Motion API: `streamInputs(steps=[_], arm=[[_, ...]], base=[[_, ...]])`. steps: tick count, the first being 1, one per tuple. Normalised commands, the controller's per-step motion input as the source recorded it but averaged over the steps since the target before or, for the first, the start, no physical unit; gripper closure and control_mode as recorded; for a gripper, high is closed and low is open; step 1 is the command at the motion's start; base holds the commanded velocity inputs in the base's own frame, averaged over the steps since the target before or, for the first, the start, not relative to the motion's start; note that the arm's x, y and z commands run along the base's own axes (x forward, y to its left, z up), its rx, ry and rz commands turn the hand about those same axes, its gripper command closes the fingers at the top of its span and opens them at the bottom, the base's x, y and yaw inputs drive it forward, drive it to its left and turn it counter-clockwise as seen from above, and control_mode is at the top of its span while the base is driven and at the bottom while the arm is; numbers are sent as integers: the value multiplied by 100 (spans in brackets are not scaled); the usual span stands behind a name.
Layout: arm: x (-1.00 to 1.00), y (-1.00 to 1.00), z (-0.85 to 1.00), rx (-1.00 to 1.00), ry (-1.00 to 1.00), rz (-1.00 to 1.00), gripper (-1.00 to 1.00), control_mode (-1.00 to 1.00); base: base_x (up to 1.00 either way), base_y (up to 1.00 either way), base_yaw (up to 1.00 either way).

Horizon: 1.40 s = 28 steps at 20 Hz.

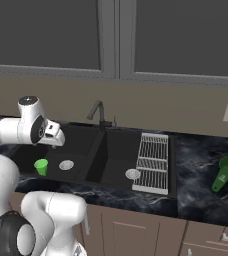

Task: Move any existing items from the left basin to the right basin for drying. Then move the measuring cup from the counter to the left basin of the sink for washing.

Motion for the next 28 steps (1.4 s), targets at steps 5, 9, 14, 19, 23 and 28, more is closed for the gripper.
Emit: streamInputs(steps=[5,9,14,19,23,28], arm=[[28,26,-29,0,3,0,-100,-100],[24,23,-36,0,2,0,-100,-100],[12,17,-31,0,3,1,-100,-100],[0,13,-25,0,4,1,-100,-100],[1,10,-27,0,3,1,-100,-100],[0,10,-25,0,0,2,-100,-100]], base=[[0,0,0],[0,0,0],[0,0,0],[0,0,0],[0,0,0],[0,0,0]])
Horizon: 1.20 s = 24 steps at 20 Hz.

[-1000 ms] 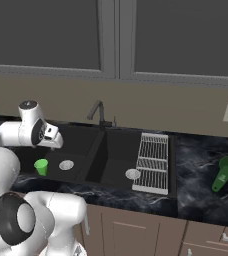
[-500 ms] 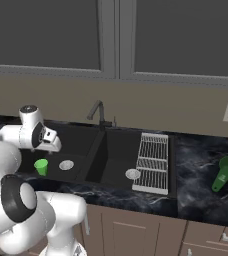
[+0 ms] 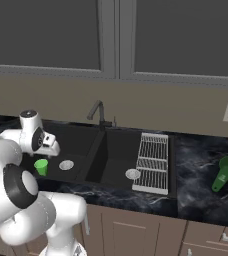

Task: Move any existing items from the left basin to the right basin for drying. Then move the measuring cup from the counter to the left basin of the sink for washing.

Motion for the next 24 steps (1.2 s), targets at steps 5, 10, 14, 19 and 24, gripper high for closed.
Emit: streamInputs(steps=[5,10,14,19,24], arm=[[0,15,-24,0,0,1,-100,-100],[0,22,-25,0,1,0,-100,-100],[5,18,-23,0,2,0,-100,-100],[15,12,-26,0,2,0,-100,-100],[22,10,-23,0,3,0,-100,-100]], base=[[0,0,0],[0,0,0],[0,0,0],[0,0,0],[0,0,0]])
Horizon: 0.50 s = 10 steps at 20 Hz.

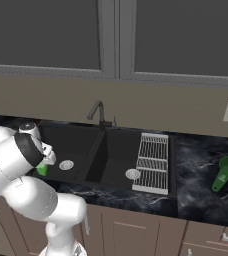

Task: Move any existing items from the left basin to the right basin for drying. Then move the measuring cup from the counter to the left basin of the sink for washing.

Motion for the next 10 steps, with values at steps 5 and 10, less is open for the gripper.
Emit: streamInputs(steps=[5,10], arm=[[22,11,-13,0,2,0,-100,-100],[20,13,-9,0,4,0,-100,-100]], base=[[0,0,0],[0,0,0]])
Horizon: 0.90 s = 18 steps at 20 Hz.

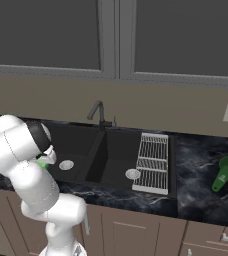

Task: Move any existing items from the left basin to the right basin for drying. Then move the measuring cup from the counter to the left basin of the sink for washing.

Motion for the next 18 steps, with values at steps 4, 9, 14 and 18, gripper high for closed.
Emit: streamInputs(steps=[4,9,14,18], arm=[[13,8,-20,0,0,0,-100,-100],[4,3,-19,-1,0,0,-100,-100],[7,0,-6,0,0,0,-100,-100],[15,0,-3,0,0,0,-100,-100]], base=[[0,0,0],[0,0,0],[0,0,0],[0,0,0]])
